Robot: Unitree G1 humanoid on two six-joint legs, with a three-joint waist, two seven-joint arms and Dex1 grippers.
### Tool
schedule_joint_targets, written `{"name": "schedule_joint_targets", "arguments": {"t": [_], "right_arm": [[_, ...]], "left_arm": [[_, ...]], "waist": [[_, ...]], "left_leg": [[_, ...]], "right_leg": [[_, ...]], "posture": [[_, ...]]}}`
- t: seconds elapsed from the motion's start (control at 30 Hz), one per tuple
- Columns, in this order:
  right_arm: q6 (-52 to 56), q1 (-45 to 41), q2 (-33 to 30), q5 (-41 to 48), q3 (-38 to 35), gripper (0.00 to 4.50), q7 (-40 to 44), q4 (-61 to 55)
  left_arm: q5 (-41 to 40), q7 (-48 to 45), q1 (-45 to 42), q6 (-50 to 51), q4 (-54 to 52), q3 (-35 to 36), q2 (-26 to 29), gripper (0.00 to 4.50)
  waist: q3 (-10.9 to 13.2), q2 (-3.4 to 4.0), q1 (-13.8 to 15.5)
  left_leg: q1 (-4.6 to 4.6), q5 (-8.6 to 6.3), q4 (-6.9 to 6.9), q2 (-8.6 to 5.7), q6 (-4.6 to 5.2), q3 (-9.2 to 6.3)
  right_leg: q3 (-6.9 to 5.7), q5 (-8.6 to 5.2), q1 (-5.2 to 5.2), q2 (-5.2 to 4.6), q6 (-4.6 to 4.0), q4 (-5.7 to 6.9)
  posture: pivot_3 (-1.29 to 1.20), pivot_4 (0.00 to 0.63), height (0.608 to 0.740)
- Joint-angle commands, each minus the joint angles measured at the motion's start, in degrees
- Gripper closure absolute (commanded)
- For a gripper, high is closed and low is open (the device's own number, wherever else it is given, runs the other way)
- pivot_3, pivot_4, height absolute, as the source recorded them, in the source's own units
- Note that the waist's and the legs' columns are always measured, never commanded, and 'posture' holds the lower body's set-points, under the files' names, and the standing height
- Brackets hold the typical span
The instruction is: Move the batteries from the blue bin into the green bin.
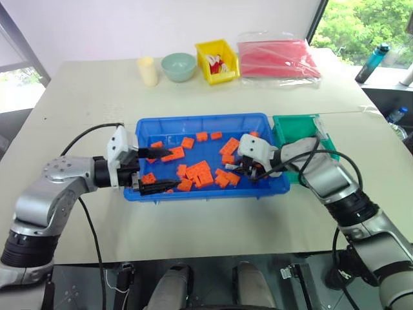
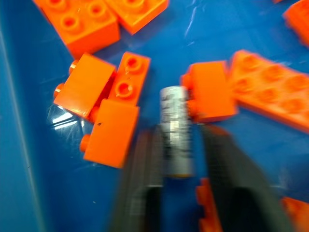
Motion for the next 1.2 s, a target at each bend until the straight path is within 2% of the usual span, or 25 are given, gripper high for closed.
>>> {"name": "schedule_joint_targets", "arguments": {"t": [0.03, 0.13, 0.23, 0.37, 0.5, 0.6, 0.77, 0.87, 0.9, 1.03, 1.2], "right_arm": [[0.0, 0.5, 0.1, -0.4, -0.6, 4.4, -0.2, -1.0], [2.0, 0.3, -0.2, 0.7, -2.5, 4.4, -0.5, -3.1], [10.1, -1.7, -1.8, 6.0, -12.0, 4.4, -1.5, -9.8], [21.3, -4.1, -4.1, 10.9, -24.1, 4.4, -5.0, -12.8], [24.0, 2.0, -10.6, 10.6, -32.3, 4.4, -8.2, -12.9], [23.4, 7.4, -12.4, 10.3, -35.0, 4.4, -10.7, -13.0], [19.5, 11.4, -11.3, 9.4, -35.1, 2.01, -15.6, -12.9], [13.3, 13.6, -11.6, 10.6, -35.7, 0.58, -14.5, -13.3], [11.8, 14.6, -11.7, 12.2, -36.8, 0.58, -12.9, -14.2], [4.7, 22.5, -17.1, 20.5, -46.1, 0.58, 1.6, -18.6], [-1.8, 33.3, -24.8, 22.1, -55.5, 0.58, 12.5, -12.9]], "left_arm": [[-0.5, 0.0, -1.6, -0.4, -0.4, 1.5, 0.5, 0.0], [-0.5, -0.1, -2.0, -0.5, 0.1, 1.5, 0.5, 0.0], [-0.4, -0.3, -1.7, -0.6, 0.8, 1.6, 0.5, 0.0], [-0.4, -0.5, -0.2, -0.9, 1.5, 2.5, 0.9, 0.0], [-0.4, -0.3, 0.9, -0.9, 2.9, 4.3, 1.5, 0.0], [-0.4, -0.1, 0.5, -0.9, 4.0, 5.2, 1.7, 0.0], [-0.5, 0.2, -1.4, -0.6, 6.1, 6.0, 1.8, 0.0], [-1.2, 0.5, -2.3, 0.2, 7.1, 6.8, 1.9, 0.0], [-1.5, 0.5, -2.4, 0.5, 7.3, 7.2, 2.1, 0.0], [-2.1, -1.0, -2.0, 1.0, 9.1, 10.3, 4.8, 0.0], [-1.3, -4.2, -1.3, -0.4, 13.3, 14.1, 10.3, 0.0]], "waist": [[0.0, 0.0, 0.0], [0.0, 0.0, 0.0], [0.0, 0.01, 0.1], [0.0, 0.01, 0.2], [0.0, -0.02, 0.4], [0.0, -0.02, 0.5], [0.0, -0.01, -0.1], [0.0, -0.01, 0.0], [0.0, -0.02, 0.1], [0.0, -0.03, 0.6], [0.0, -0.03, 0.5]], "left_leg": [[0.0, 0.0, 0.0, 0.0, 0.0, -0.01], [0.0, 0.0, 0.0, 0.0, 0.0, -0.01], [-0.03, 0.0, 0.0, -0.01, 0.0, -0.01], [-0.05, 0.0, 0.0, -0.02, 0.0, -0.02], [-0.05, 0.0, -0.04, -0.02, 0.0, -0.08], [-0.05, -0.01, -0.05, -0.04, 0.02, -0.03], [-0.04, -0.01, -0.06, 0.01, 0.02, 0.09], [-0.04, -0.01, -0.06, 0.02, 0.02, 0.09], [-0.04, -0.01, -0.05, 0.02, 0.02, 0.09], [-0.06, -0.02, -0.07, -0.01, 0.03, 0.02], [0.05, -0.06, -0.04, 0.02, 0.1, 0.02]], "right_leg": [[0.0, 0.0, 0.0, 0.0, 0.0, 0.0], [0.0, 0.0, 0.0, 0.0, 0.0, 0.0], [0.0, 0.0, -0.01, -0.01, 0.0, 0.0], [0.0, 0.0, -0.02, -0.01, 0.0, -0.01], [-0.03, 0.0, 0.0, -0.01, 0.0, -0.02], [-0.02, 0.0, 0.01, -0.03, 0.0, -0.04], [0.02, 0.0, -0.04, -0.02, 0.0, -0.02], [0.01, 0.0, -0.05, 0.0, 0.0, -0.02], [0.02, 0.0, -0.04, -0.01, 0.0, -0.02], [-0.03, 0.0, 0.0, -0.02, 0.0, -0.06], [-0.09, 0.0, 0.23, 0.01, 0.0, -0.08]], "posture": [[0.0, 0.15, 0.74], [0.0, 0.15, 0.74], [0.0, 0.15, 0.74], [0.0, 0.15, 0.74], [0.0, 0.15, 0.74], [0.0, 0.15, 0.74], [0.0, 0.15, 0.74], [0.0, 0.15, 0.74], [0.0, 0.15, 0.74], [0.0, 0.15, 0.74], [0.0, 0.15, 0.74]]}}
